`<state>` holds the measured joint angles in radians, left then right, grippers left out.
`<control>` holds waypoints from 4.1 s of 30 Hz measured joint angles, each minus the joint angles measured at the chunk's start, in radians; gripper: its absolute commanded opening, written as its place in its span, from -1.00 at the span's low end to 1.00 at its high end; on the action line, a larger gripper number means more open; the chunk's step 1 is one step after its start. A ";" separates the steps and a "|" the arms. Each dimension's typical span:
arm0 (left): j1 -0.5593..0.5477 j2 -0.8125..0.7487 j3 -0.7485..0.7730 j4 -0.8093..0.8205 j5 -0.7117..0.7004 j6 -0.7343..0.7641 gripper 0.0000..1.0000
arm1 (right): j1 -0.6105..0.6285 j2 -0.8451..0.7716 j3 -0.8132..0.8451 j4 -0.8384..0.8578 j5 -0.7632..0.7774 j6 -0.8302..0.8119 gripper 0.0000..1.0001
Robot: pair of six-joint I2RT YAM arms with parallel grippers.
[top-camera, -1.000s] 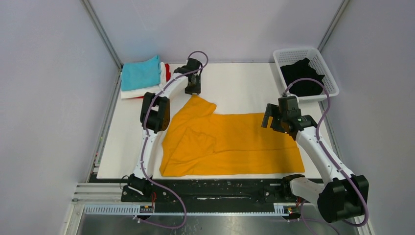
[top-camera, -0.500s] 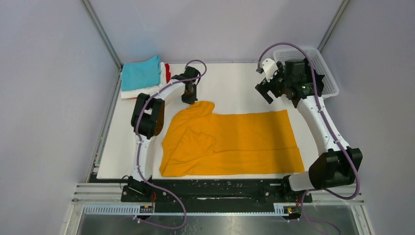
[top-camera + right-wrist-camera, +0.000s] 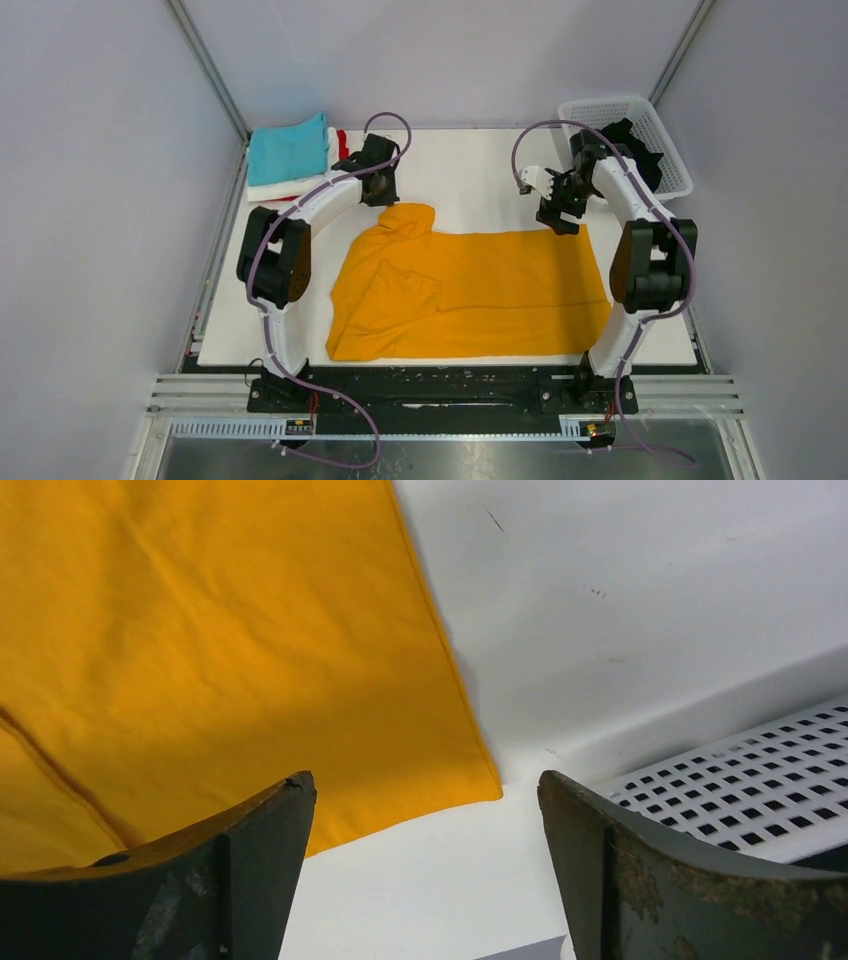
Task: Fold and stack the t-shirts
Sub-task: Grab the side of the flattened tshirt furthest away from the robot with both arms, then fold the other side of the tshirt into a rectangle
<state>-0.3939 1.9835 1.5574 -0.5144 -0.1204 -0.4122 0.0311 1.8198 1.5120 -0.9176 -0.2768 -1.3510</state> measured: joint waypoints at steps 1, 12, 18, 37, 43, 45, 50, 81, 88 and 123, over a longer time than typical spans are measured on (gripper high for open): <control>-0.004 -0.015 -0.011 0.004 0.000 0.000 -1.00 | -0.006 0.031 0.022 -0.012 0.005 -0.005 0.74; -0.050 -0.138 -0.142 0.048 -0.013 0.000 -1.00 | -0.071 0.288 0.175 -0.051 0.062 -0.040 0.54; -0.068 -0.159 -0.151 0.046 -0.025 0.000 -1.00 | -0.084 0.380 0.254 -0.095 0.066 -0.045 0.54; -0.090 -0.198 -0.171 0.034 -0.086 -0.008 -1.00 | -0.091 0.365 0.172 -0.180 0.180 -0.024 0.42; -0.103 -0.212 -0.171 0.014 -0.118 -0.012 -1.00 | -0.090 0.331 0.106 -0.181 0.216 -0.023 0.02; -0.107 -0.214 -0.171 0.014 -0.119 -0.013 -1.00 | -0.090 0.326 0.096 -0.177 0.216 -0.025 -0.19; -0.117 -0.214 -0.171 0.011 -0.121 -0.013 -1.00 | -0.089 0.325 0.093 -0.161 0.207 -0.035 -0.60; -0.298 -0.670 -0.560 -0.058 -0.110 -0.048 -1.00 | 0.096 -0.280 -0.424 0.000 0.294 -0.262 -1.00; -0.357 -0.850 -0.693 -0.142 -0.117 -0.130 -1.00 | 0.106 -0.392 -0.563 -0.122 0.339 -0.428 -1.00; -0.606 -0.957 -0.920 -0.360 -0.043 -0.547 0.98 | 0.107 -0.499 -0.686 -0.050 0.439 -0.512 0.99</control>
<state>-0.9997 1.0267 0.6373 -0.8742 -0.1631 -0.9588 0.1383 1.3212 0.8265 -0.9672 0.1623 -1.8629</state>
